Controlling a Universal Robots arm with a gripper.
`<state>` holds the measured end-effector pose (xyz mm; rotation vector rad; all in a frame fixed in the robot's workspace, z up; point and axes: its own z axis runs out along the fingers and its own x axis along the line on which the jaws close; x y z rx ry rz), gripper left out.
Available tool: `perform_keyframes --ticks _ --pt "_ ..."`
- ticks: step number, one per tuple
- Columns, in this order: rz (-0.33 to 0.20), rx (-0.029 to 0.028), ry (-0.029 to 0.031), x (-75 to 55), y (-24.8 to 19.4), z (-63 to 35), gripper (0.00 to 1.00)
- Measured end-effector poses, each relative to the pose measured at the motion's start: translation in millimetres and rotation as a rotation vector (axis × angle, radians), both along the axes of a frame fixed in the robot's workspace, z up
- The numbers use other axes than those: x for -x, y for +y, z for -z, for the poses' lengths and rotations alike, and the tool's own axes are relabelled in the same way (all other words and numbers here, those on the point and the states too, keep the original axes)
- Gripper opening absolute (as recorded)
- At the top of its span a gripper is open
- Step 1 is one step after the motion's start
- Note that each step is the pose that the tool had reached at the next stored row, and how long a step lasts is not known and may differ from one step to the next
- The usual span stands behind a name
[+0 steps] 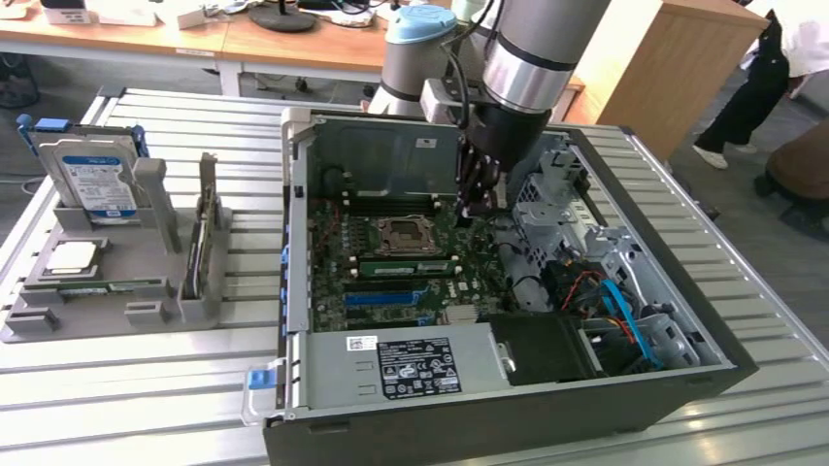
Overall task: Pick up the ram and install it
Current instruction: 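Press down the ram until it locks into place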
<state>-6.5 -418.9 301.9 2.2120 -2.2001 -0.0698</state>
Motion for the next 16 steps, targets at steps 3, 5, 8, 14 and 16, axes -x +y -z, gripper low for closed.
perform_keyframes --ticks 3,5,8,14,16 --pt "0.0 0.0 0.0 0.0 0.0 5.4 0.11" --pt "0.0 0.0 0.0 0.0 0.0 9.1 0.11" --pt "0.0 -0.0001 -0.0001 0.0 0.0 14.2 0.11" --pt "0.0 0.0 -0.0001 0.0 0.0 23.3 0.11" --pt "0.0 -0.0001 0.0 0.0 0.0 26.0 0.11"
